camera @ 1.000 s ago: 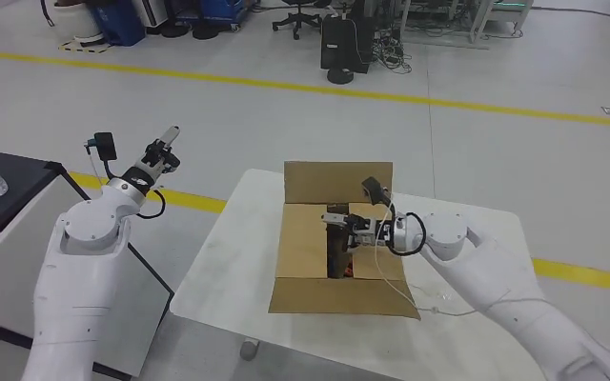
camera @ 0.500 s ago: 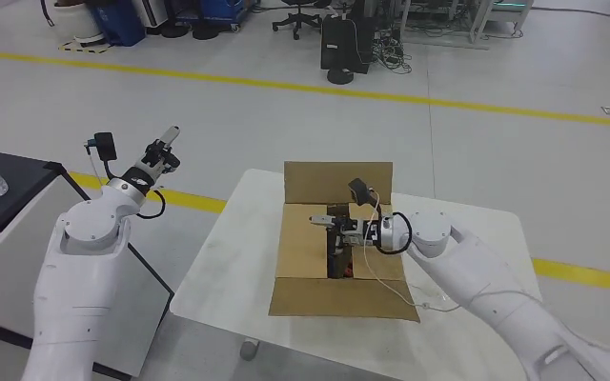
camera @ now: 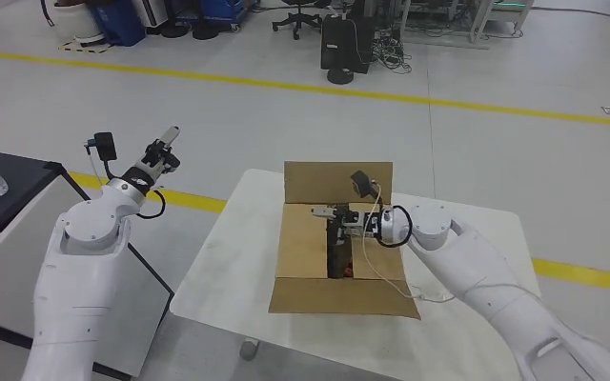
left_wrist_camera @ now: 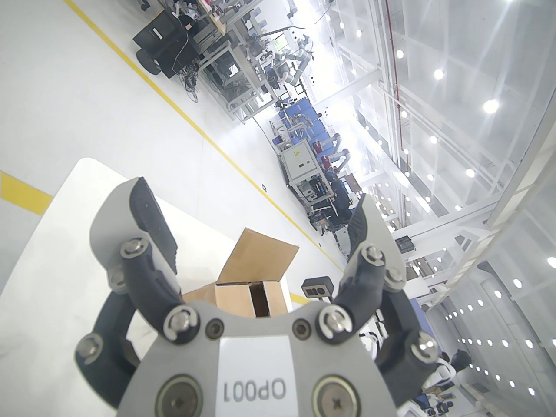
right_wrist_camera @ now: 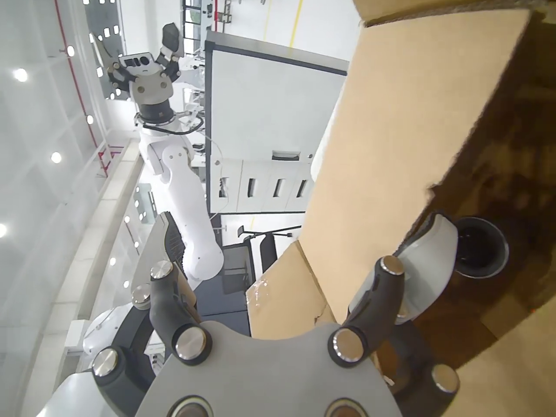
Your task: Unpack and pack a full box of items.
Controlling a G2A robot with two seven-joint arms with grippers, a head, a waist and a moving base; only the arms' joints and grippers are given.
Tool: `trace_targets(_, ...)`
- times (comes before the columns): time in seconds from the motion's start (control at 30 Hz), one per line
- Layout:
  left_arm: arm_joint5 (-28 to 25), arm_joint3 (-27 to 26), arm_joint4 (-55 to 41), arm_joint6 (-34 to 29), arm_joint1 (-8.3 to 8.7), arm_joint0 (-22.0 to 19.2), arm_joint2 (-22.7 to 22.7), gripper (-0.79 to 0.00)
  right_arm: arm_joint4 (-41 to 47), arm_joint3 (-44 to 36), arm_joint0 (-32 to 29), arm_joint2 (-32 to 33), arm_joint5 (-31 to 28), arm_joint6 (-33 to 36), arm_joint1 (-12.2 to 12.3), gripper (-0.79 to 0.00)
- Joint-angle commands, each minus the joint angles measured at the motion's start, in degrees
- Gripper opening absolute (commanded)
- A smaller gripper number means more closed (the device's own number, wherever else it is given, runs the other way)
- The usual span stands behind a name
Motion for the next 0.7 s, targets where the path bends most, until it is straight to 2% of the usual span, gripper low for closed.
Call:
trace_targets(0.0,0.0,0.0,0.0,0.0,0.00,0.0,0.0,0.000,-0.3,-0.5,-0.5,1.3,0.4,0.4,0.5,0.000)
trace_targets(0.13,0.0,0.0,0.0,0.0,0.00,0.0,0.0,0.000,-1.7,-1.5,-2.1,2.9,2.7,-0.4,1.1,0.000)
trace_targets(0.23,0.0,0.0,0.0,0.0,0.00,0.0,0.0,0.000,-1.7,-1.6,-2.8,2.6,3.8,-0.3,0.6,0.000)
trace_targets(0.5,0.0,0.0,0.0,0.0,0.00,0.0,0.0,0.000,-0.4,0.9,-2.8,1.0,1.2,0.0,-2.0,0.000)
trace_targets(0.67,0.0,0.0,0.0,0.0,0.00,0.0,0.0,0.000,5.9,3.2,-3.0,1.8,-3.9,3.3,-3.7,0.000)
